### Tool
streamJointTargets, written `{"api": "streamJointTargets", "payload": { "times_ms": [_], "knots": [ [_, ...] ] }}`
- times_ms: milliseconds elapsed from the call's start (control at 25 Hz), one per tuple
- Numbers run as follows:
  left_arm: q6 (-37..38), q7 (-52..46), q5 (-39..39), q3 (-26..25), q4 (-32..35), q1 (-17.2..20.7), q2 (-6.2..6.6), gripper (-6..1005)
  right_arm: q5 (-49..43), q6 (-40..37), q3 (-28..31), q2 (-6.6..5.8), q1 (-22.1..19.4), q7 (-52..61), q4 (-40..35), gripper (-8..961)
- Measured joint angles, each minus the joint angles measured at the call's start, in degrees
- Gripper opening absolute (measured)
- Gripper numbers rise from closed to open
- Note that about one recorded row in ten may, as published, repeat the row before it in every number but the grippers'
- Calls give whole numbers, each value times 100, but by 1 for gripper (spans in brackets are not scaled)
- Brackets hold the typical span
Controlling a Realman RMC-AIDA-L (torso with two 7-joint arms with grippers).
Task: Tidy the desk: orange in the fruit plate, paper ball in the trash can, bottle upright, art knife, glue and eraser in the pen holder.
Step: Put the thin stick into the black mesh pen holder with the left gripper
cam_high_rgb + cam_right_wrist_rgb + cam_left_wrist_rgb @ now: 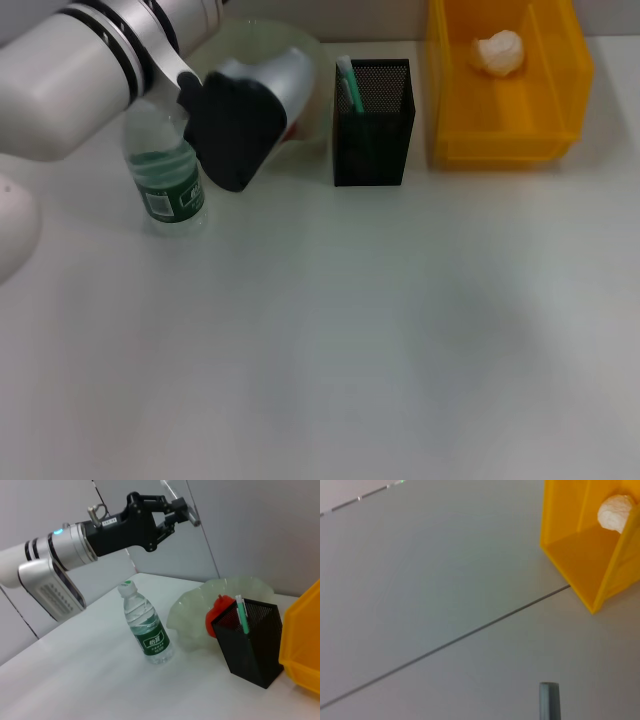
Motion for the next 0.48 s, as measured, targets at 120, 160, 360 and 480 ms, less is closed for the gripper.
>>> {"api": "streamJointTargets", "payload": {
  "times_ms": [120,160,360,480],
  "knots": [
    [-210,210,0,57,-201,-60,0,187,0,-2,-16,19,-8,0,-4,667],
    [-289,290,0,81,-299,-82,-2,187,0,-2,-24,31,-16,-1,-4,668],
    [-953,884,-1,211,-1163,-294,-81,189,-17,12,-19,78,-36,-152,117,669],
    [-1325,1111,-6,309,-1487,-360,-126,190,-24,56,-20,81,-35,-238,220,669]
  ]
}}
